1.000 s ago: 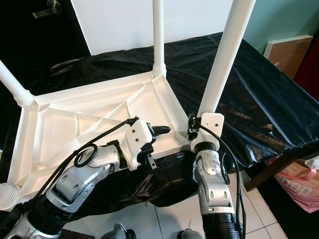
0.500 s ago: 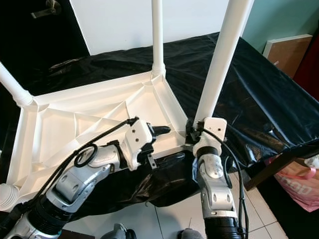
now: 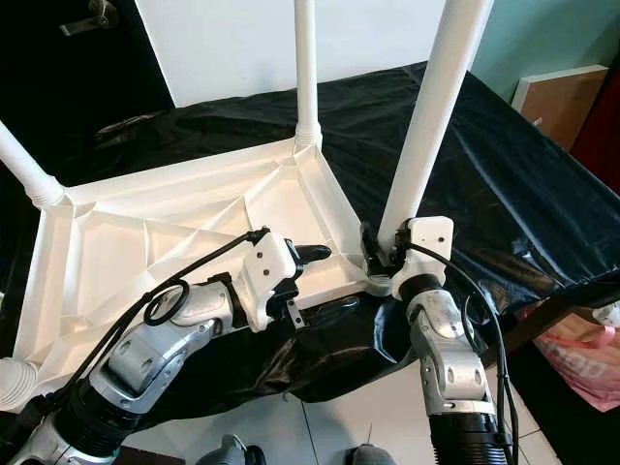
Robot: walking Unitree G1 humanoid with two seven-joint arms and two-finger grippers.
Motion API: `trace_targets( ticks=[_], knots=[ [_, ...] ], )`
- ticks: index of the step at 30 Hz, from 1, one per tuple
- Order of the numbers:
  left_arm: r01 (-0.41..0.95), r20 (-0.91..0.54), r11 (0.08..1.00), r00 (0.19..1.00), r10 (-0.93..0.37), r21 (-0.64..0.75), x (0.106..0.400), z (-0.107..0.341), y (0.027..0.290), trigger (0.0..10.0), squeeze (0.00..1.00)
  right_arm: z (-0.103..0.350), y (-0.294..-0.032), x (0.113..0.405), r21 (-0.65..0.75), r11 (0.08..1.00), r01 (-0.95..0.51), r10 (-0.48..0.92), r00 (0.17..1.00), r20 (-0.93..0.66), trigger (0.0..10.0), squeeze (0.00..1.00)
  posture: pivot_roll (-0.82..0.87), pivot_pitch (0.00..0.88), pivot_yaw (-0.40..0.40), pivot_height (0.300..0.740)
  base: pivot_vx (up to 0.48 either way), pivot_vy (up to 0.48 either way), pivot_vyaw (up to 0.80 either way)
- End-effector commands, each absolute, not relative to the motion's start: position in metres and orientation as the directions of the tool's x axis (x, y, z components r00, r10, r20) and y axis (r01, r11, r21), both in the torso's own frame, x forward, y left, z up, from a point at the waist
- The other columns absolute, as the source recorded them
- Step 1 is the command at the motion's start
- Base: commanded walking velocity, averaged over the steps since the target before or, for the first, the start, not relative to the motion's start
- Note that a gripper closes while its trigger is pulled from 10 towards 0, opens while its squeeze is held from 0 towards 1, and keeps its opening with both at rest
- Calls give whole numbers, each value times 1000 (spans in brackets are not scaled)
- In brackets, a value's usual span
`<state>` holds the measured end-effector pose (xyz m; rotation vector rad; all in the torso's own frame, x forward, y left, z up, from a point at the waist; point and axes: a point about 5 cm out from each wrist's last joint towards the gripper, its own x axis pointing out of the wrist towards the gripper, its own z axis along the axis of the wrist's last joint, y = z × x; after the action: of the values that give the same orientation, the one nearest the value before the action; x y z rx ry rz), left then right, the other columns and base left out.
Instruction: Building children table
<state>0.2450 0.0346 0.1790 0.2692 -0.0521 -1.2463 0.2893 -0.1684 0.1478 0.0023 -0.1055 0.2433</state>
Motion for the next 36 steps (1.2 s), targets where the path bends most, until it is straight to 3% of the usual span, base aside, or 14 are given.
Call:
trace_targets(
  ticks=[1, 18, 19, 22, 23, 24, 36],
  knots=[
    [938, -127, 263, 297, -946, 227, 244, 177, 36, 10000, 0, 147, -167, 290, -8, 948, -318, 317, 943, 98, 10000, 0, -81, 89, 49, 740, 0, 0, 0],
    [938, -136, 259, 295, -946, 232, 245, 177, 38, 10000, 0, 145, -178, 298, -146, 809, -569, 576, 817, 9, 10000, 0, -77, 85, 61, 740, 0, 0, 0],
    [938, -140, 257, 294, -945, 233, 245, 177, 38, 10000, 0, 145, -179, 298, -151, 795, -588, 595, 804, 0, 6000, 0, -76, 84, 63, 740, 0, 0, 0],
    [938, -144, 256, 294, -945, 234, 245, 176, 39, 10000, 0, 144, -180, 298, -151, 783, -604, 610, 793, -6, 6000, 0, -76, 84, 63, 740, 0, 0, 0],
    [938, -145, 255, 293, -945, 235, 245, 176, 39, 10000, 0, 143, -180, 298, -150, 780, -607, 613, 790, -8, 2627, 0, -76, 84, 63, 740, 0, 0, 0],
    [938, -146, 255, 294, -945, 236, 245, 176, 39, 10000, 0, 142, -182, 299, -152, 779, -609, 614, 789, -15, 0, 0, -75, 85, 63, 740, 0, 0, 0],
    [936, -145, 260, 298, -943, 236, 245, 176, 39, 10000, 0, 133, -187, 300, -151, 781, -606, 607, 793, -46, 0, 0, -73, 89, 58, 740, 0, 0, 0]
  ],
)
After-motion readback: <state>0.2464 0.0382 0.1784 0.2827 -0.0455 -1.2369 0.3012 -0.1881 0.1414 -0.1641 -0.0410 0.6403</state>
